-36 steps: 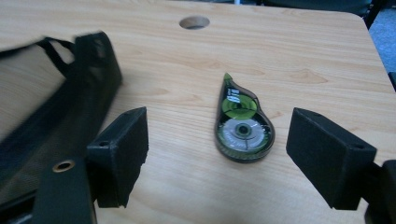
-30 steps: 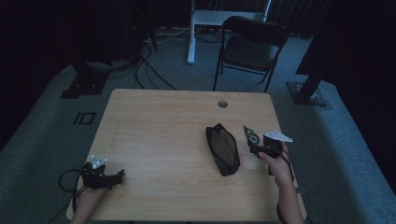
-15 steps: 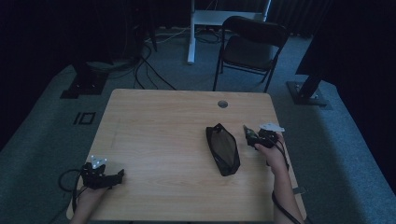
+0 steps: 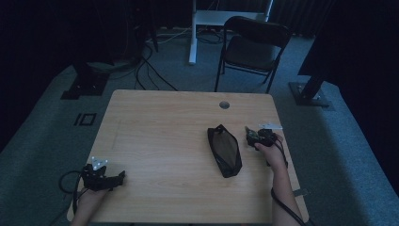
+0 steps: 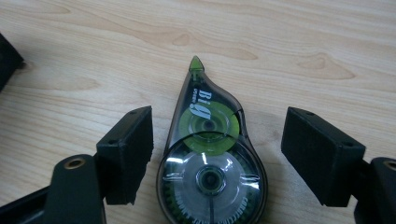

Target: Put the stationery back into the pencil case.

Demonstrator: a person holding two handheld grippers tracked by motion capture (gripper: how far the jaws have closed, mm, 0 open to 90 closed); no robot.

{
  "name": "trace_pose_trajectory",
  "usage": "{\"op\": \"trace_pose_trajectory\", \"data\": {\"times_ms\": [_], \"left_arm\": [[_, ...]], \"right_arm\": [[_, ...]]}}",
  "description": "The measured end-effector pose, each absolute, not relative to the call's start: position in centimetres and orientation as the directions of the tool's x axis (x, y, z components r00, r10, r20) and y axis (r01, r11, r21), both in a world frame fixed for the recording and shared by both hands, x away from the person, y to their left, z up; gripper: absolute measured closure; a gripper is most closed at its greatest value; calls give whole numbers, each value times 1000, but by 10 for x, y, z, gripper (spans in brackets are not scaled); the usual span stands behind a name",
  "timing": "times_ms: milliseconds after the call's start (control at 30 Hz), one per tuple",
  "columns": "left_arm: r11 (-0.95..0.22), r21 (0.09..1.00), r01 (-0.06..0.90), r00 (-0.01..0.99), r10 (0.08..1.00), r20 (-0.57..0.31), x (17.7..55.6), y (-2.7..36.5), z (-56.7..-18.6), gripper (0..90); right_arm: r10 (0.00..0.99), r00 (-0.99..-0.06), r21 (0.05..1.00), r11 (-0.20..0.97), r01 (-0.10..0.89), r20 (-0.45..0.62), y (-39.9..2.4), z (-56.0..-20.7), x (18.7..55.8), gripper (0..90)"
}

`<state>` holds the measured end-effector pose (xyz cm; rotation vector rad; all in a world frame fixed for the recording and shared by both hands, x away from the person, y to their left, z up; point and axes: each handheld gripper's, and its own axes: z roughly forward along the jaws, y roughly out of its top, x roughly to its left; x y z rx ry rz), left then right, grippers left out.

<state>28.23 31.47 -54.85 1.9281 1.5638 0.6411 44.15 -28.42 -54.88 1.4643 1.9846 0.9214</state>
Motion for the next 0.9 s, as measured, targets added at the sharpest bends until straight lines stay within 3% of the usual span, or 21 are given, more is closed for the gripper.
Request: {"op": "trace_pose_trajectory", "data": {"times_ms": [267, 333, 400, 900], "left_arm": [[-154, 691, 706, 201, 979, 12, 282, 315, -549, 6], [-154, 691, 706, 202, 979, 13, 282, 315, -548, 6], [-154, 691, 706, 202, 979, 13, 282, 315, -548, 6], [-153, 691, 706, 201, 979, 12, 282, 315, -549, 6]], "right_arm": [[958, -286, 753, 190, 630, -3, -283, -550, 447, 353], [958, -286, 757, 187, 626, -1, -282, -549, 447, 443], [962, -274, 759, 173, 628, 7, -281, -549, 447, 475], [973, -230, 750, 157, 643, -7, -280, -537, 433, 501]]}}
